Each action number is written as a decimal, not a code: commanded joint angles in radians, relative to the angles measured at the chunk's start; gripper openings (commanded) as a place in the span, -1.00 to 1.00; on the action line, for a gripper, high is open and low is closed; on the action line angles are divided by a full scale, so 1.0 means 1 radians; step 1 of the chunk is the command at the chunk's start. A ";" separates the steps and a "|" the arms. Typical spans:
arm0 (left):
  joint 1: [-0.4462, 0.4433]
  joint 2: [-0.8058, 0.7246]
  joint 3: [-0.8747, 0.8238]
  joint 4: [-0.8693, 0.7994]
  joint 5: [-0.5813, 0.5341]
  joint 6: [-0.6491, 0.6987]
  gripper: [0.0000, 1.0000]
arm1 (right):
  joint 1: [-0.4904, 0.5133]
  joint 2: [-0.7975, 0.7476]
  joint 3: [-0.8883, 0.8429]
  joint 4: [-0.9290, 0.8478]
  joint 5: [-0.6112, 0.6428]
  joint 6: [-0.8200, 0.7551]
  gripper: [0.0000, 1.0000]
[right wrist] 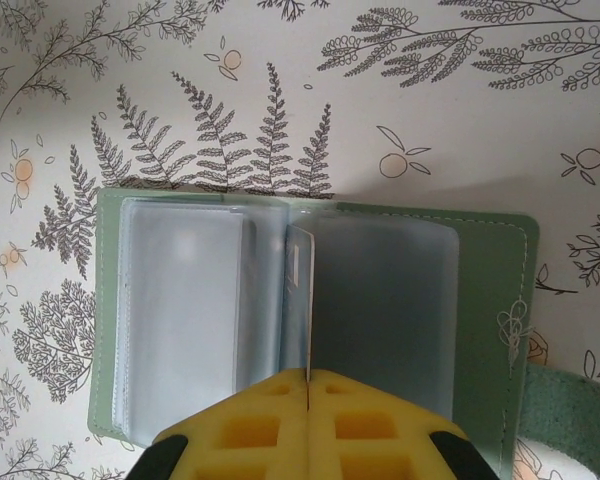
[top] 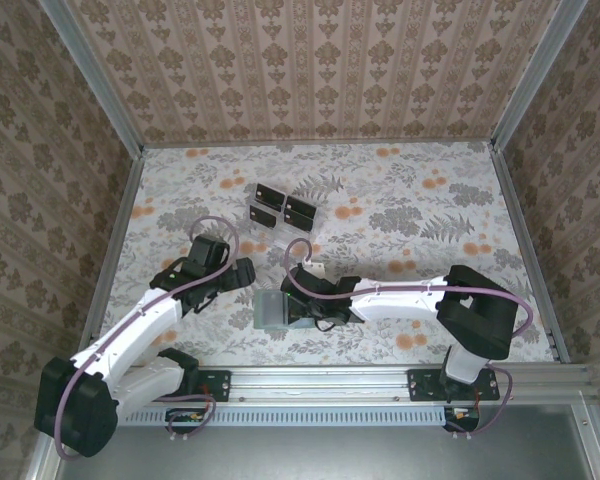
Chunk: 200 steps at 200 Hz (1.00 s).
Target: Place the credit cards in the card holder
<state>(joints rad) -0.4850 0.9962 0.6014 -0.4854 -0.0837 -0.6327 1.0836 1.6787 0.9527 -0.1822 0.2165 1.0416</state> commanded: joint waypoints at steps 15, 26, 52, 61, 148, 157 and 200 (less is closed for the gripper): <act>-0.058 0.027 -0.021 0.025 -0.017 -0.032 1.00 | -0.069 -0.045 -0.073 -0.070 0.075 -0.061 -1.00; -0.077 0.035 -0.022 0.034 -0.018 -0.037 1.00 | -0.081 -0.049 -0.080 -0.066 0.070 -0.072 -1.00; -0.136 0.062 -0.023 0.063 -0.029 -0.047 1.00 | -0.108 -0.053 -0.091 -0.044 0.039 -0.113 -1.00; -0.158 0.076 -0.023 0.075 -0.036 -0.047 1.00 | -0.116 -0.057 -0.095 -0.023 0.015 -0.131 -1.00; -0.305 0.246 0.033 0.165 -0.095 0.032 1.00 | -0.169 -0.218 -0.101 0.042 -0.126 -0.218 -1.00; -0.316 0.259 0.037 0.171 -0.098 0.036 1.00 | -0.179 -0.235 -0.112 0.046 -0.129 -0.216 -1.00; -0.360 0.307 0.035 0.196 -0.126 0.029 1.00 | -0.242 -0.280 -0.197 0.150 -0.179 -0.220 -1.00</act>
<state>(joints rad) -0.8246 1.2839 0.6170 -0.3168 -0.1703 -0.6235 0.8711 1.4235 0.8082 -0.0940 0.0834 0.8387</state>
